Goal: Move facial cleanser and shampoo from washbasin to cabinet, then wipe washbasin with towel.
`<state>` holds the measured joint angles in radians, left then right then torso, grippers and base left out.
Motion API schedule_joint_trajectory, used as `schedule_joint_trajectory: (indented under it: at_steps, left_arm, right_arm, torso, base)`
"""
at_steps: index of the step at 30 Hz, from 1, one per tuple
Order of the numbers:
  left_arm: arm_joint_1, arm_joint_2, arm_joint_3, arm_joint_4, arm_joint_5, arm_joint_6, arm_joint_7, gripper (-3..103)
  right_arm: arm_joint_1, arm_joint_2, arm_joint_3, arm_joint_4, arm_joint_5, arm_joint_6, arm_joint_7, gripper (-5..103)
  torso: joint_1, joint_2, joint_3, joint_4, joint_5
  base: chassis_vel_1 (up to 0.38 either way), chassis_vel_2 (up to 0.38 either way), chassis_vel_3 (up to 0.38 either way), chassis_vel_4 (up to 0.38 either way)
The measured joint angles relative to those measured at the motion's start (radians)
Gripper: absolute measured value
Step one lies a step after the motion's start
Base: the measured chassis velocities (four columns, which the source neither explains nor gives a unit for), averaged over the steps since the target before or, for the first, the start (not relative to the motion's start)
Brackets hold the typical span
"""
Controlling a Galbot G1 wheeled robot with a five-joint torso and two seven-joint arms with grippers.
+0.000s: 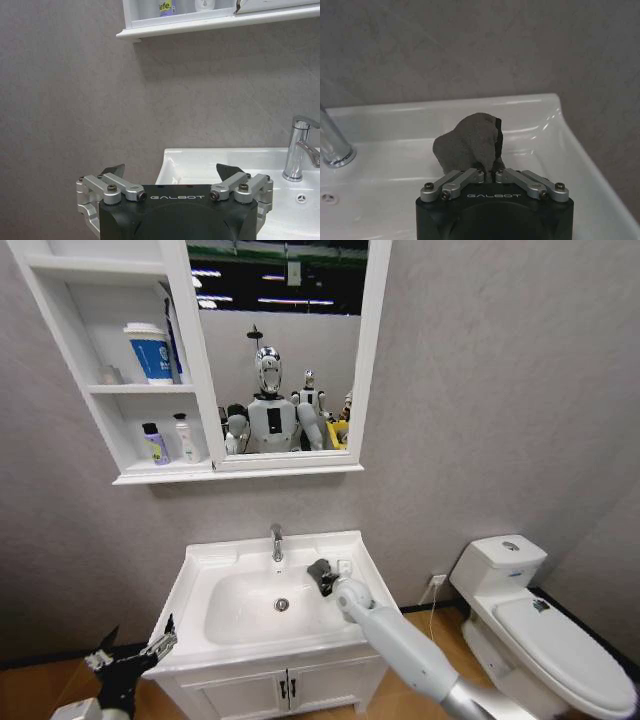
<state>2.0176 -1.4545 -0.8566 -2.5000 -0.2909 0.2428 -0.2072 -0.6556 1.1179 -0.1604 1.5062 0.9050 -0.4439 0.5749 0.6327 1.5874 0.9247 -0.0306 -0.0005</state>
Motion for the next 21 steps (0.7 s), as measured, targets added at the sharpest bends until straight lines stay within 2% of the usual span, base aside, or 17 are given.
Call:
schedule_joint_trajectory:
  at_steps: [3,6,8,11,13,16,21]
  left_arm:
    - [0.000,0.000,0.000,0.000,0.000,0.000,0.000,100]
    - [0.000,0.000,0.000,0.000,0.000,0.000,0.000,100]
    - [0.000,0.000,0.000,0.000,0.000,0.000,0.000,100]
    - [0.000,0.000,0.000,0.000,0.000,0.000,0.000,100]
    - [0.000,0.000,0.000,0.000,0.000,0.000,0.000,100]
    - [0.000,0.000,0.000,0.000,0.000,0.000,0.000,100]
    - [0.000,0.000,0.000,0.000,0.000,0.000,0.000,100]
  right_arm:
    - [0.027,-0.014,0.036,-0.065,-0.001,0.025,-0.068,5]
    - [0.038,0.002,0.042,-0.099,0.013,0.029,-0.085,5]
    - [0.053,0.042,0.053,-0.159,0.011,0.038,-0.111,5]
    - [0.056,0.051,0.056,-0.176,0.009,0.039,-0.119,5]
    - [0.056,0.061,0.061,-0.211,-0.041,0.043,-0.135,2]
    - [0.050,0.061,0.066,-0.225,-0.080,0.051,-0.143,8]
    - [0.027,0.052,0.085,-0.226,-0.062,0.040,-0.147,14]
  torso:
    - [0.000,0.000,0.000,0.0000,0.0000]
    - [0.000,0.000,0.000,0.0000,0.0001]
    - [0.000,0.000,0.000,0.0006,0.0001]
    - [0.000,0.000,0.000,0.0007,0.0001]
    - [0.000,0.000,0.000,0.0005,0.0000]
    - [0.000,0.000,0.000,0.0002,-0.0001]
    - [0.000,0.000,0.000,0.0002,-0.0001]
  base:
    - [0.000,0.000,0.000,0.000]
    - [0.000,0.000,0.000,0.000]
    - [0.000,0.000,0.000,0.000]
    - [0.000,0.000,0.000,0.000]
    - [0.000,0.000,0.000,0.000]
    - [0.000,0.000,0.000,0.000]
    - [0.000,0.000,0.000,0.000]
